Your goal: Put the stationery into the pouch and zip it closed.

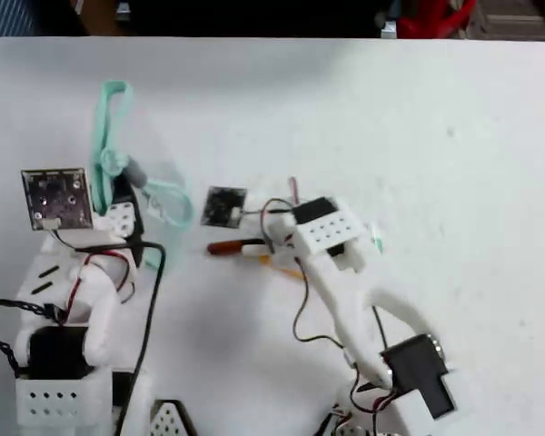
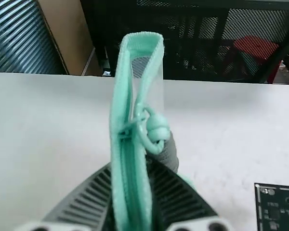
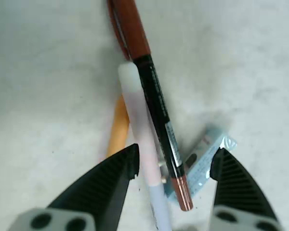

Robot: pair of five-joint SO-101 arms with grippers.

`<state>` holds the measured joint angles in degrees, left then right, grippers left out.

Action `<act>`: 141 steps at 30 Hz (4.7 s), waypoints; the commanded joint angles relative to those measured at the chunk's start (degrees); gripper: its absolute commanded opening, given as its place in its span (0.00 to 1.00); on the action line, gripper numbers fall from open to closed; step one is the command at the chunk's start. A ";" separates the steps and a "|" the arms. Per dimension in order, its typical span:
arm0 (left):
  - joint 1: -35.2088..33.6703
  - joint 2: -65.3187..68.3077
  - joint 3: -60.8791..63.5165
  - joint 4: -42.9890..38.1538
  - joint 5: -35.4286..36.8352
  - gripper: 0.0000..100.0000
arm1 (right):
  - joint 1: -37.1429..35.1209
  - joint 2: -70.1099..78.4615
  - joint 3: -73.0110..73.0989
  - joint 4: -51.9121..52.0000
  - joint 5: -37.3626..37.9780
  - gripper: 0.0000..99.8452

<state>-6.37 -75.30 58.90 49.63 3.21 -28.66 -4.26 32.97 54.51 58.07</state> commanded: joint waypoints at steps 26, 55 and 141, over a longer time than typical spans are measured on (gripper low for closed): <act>-0.57 0.84 0.26 0.26 0.70 0.02 | -4.18 16.57 -12.66 -2.07 4.22 0.08; 21.67 1.45 -2.02 -6.15 0.70 0.02 | 24.92 -38.02 -13.10 2.95 -31.91 0.02; 19.30 1.36 10.46 -19.34 -0.88 0.06 | 12.26 4.97 -83.34 44.18 -49.93 0.22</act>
<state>13.41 -74.07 69.54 31.78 2.86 -20.31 -4.00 -40.79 90.11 5.32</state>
